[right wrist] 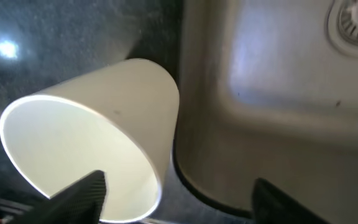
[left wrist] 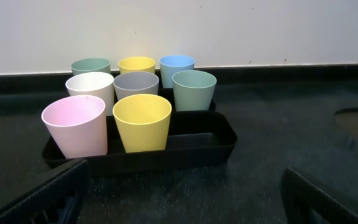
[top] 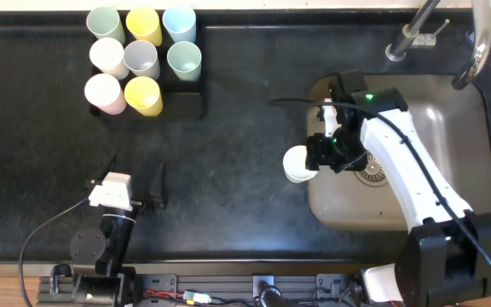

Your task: Store Cups

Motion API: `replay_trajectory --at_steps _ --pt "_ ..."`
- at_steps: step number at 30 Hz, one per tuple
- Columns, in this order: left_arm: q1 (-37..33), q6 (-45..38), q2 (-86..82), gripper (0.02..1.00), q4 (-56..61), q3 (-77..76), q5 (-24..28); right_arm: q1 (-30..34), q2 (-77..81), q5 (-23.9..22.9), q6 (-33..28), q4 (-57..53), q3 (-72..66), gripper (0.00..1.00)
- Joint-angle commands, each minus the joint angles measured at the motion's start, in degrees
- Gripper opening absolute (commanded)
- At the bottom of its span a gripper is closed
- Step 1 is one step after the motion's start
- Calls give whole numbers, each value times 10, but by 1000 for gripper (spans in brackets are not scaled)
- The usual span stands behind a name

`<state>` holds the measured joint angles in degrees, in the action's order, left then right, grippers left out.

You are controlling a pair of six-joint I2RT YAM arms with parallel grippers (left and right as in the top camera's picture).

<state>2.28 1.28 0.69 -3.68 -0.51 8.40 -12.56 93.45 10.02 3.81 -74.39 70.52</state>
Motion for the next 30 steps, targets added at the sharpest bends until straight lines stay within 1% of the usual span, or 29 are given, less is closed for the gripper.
replay_trajectory --at_steps 1,2,5,7,11,12,14,15,19,22,27,30 --pt "2 -9 -5 1000 -2 1 8 -17 24 -26 -10 7 16 597" --pt "2 -9 -5 998 -2 1 8 -20 26 -26 -10 10 16 579" --pt "2 -9 -5 1000 -2 1 8 -24 28 -21 -8 23 16 413" --pt "2 -9 -5 1000 -2 1 8 -24 28 -21 -6 28 16 336" --pt "2 -9 -5 1000 -2 1 8 -26 28 -19 -6 40 16 268" --pt "2 -9 -5 1000 -2 1 8 -27 28 -13 -6 45 16 237" --pt "2 -9 -5 1000 -2 1 8 -31 28 2 -6 55 16 141" --pt "2 -9 -5 1000 -2 1 8 -34 28 12 -6 60 16 58" --pt "2 -9 -5 1000 -2 1 8 -44 28 29 2 78 18 42" --pt "2 -9 -5 1000 -2 1 8 -53 28 47 3 67 47 45" --pt "2 -9 -5 1000 -2 1 8 -83 28 48 21 31 193 42" --pt "2 -9 -5 1000 -2 1 8 -104 33 20 60 35 299 45"
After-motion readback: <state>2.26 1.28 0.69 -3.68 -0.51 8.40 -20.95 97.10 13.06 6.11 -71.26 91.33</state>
